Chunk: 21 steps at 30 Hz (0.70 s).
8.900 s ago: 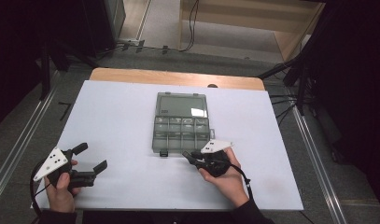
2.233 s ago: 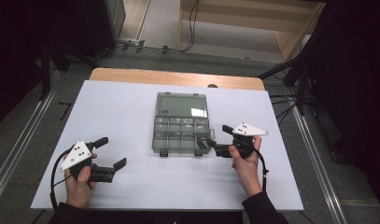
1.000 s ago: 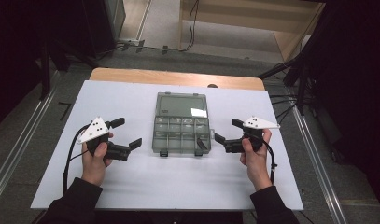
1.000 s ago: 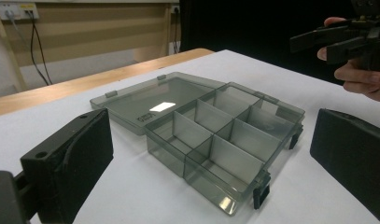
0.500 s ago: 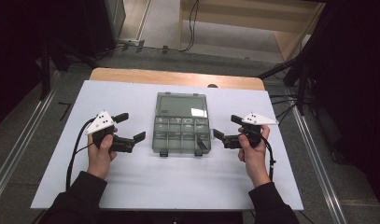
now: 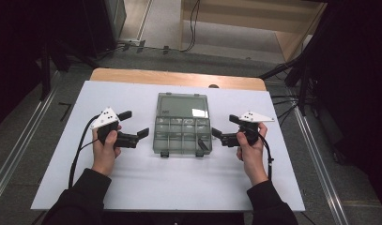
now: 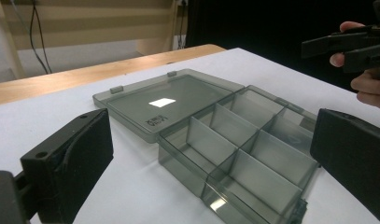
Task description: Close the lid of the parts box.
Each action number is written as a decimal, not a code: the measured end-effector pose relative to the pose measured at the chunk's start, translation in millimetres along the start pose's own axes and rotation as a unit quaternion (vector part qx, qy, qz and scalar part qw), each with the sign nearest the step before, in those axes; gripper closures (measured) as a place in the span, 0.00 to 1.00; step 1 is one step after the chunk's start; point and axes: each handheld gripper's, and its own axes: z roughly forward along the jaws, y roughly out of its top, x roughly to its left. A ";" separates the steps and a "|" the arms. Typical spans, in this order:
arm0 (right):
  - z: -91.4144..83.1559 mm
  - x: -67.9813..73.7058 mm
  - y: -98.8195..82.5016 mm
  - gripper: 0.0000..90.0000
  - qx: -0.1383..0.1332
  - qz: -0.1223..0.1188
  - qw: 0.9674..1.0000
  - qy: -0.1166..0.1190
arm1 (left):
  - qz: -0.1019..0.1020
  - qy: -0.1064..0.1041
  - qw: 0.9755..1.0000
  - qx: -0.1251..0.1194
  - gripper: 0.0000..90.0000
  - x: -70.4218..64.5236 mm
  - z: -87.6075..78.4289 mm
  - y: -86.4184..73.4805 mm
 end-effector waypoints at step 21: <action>29.3 -9.6 4.2 0.00 0.011 0.008 1.000 -0.003 | -0.030 -0.008 0.999 0.017 0.00 14.9 45.7 1.9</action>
